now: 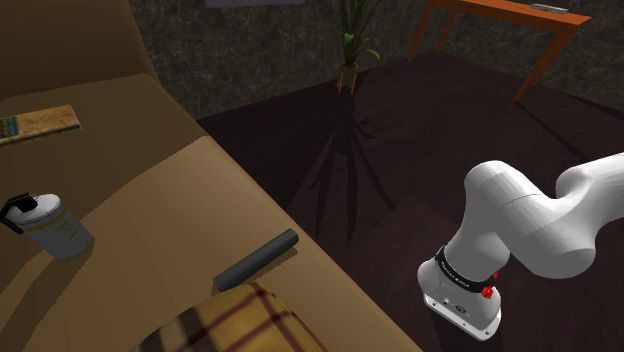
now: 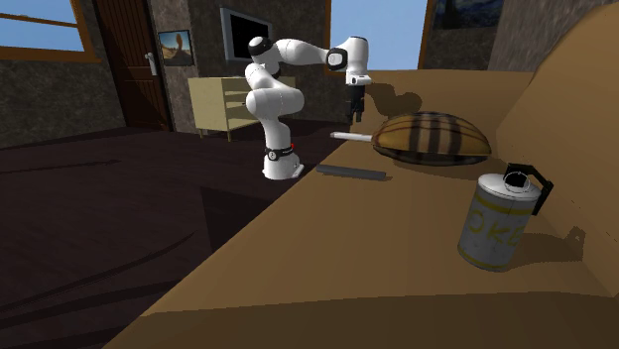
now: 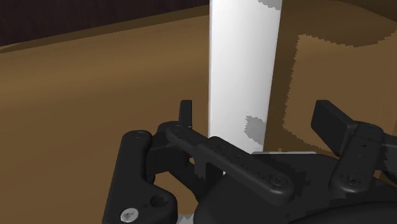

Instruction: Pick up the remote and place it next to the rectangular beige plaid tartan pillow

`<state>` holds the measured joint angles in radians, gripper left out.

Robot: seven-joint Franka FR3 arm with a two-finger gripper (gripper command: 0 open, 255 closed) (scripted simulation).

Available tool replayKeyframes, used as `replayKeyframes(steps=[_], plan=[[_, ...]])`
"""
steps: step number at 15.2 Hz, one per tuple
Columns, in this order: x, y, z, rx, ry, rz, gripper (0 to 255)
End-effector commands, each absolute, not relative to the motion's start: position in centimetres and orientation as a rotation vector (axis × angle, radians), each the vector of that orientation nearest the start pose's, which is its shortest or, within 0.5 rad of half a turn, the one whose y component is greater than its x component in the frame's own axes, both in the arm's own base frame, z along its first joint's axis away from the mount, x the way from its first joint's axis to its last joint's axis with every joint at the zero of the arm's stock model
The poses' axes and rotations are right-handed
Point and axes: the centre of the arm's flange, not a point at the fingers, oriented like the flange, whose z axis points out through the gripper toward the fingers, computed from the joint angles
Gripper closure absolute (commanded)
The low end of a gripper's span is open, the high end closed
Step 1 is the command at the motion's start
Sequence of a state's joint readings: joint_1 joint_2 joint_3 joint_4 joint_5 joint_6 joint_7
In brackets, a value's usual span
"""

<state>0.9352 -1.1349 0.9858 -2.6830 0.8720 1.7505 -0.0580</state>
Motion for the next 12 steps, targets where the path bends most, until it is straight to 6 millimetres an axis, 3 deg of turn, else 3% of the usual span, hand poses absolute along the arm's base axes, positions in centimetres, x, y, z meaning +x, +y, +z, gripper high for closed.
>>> replayKeyframes(steps=[1, 5, 12], plan=[[-15.6, 30.4, 39.5, -2.416, -1.986, -0.027, 0], [-15.6, 30.3, 44.5, -2.416, -1.986, -0.027, 0], [-15.6, 30.3, 44.5, -2.416, -1.986, -0.027, 0]])
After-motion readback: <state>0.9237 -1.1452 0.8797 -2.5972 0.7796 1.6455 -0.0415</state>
